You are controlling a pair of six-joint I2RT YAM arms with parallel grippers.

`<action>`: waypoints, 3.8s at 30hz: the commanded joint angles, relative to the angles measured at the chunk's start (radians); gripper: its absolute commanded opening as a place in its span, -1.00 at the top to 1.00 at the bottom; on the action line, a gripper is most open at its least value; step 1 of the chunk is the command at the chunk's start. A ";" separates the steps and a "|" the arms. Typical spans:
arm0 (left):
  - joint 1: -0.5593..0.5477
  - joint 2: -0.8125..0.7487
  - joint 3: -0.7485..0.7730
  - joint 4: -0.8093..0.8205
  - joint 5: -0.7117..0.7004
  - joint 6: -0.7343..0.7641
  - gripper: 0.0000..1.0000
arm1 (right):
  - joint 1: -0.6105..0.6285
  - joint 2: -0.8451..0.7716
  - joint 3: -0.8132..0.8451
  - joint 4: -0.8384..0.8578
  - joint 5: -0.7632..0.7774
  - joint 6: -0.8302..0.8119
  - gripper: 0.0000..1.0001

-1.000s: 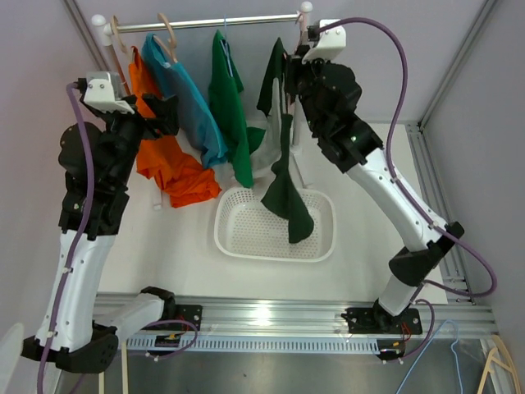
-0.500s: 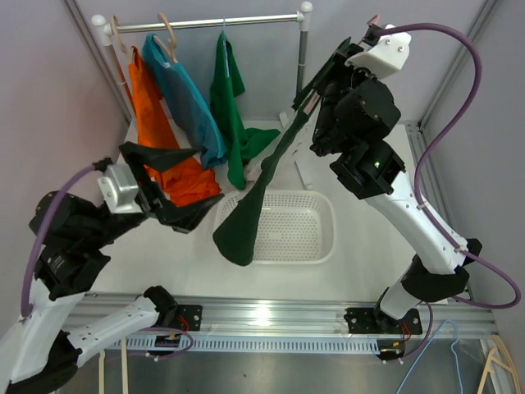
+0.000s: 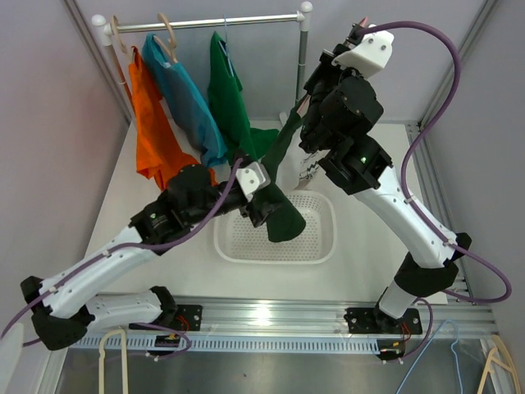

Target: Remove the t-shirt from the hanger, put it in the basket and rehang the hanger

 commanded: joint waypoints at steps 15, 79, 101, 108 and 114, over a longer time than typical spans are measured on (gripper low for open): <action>-0.103 -0.086 0.037 0.055 -0.310 0.040 0.82 | -0.145 -0.026 0.021 0.034 -0.072 0.060 1.00; 0.098 0.227 0.668 0.056 -0.003 -0.312 0.99 | -0.452 -0.391 -0.568 0.013 -0.891 0.247 1.00; 0.128 0.278 0.812 -0.052 -0.091 -0.235 0.99 | -0.455 -0.273 -0.401 -0.063 -1.057 0.273 1.00; 0.128 0.268 0.742 -0.017 -0.077 -0.246 0.99 | -0.456 -0.272 -0.410 -0.067 -1.072 0.272 1.00; 0.128 0.145 0.276 0.164 -0.080 -0.348 0.99 | -0.460 -0.258 -0.406 -0.064 -1.084 0.269 1.00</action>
